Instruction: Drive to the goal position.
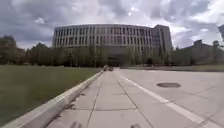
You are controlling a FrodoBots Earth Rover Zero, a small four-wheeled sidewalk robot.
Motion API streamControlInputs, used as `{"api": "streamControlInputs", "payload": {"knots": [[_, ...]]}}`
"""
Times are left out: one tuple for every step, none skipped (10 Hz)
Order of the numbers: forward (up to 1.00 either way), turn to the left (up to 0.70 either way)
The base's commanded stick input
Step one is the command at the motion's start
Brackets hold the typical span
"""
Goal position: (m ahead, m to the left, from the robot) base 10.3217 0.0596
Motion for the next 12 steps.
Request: {"api": "streamControlInputs", "payload": {"knots": [[0.70, 0.00], [0.70, 0.00], [0.70, 0.00], [0.70, 0.00], [0.70, 0.00], [0.70, 0.00], [0.70, 0.00], [0.70, 0.00], [0.70, 0.00], [0.70, 0.00], [0.70, 0.00], [0.70, 0.00]]}}
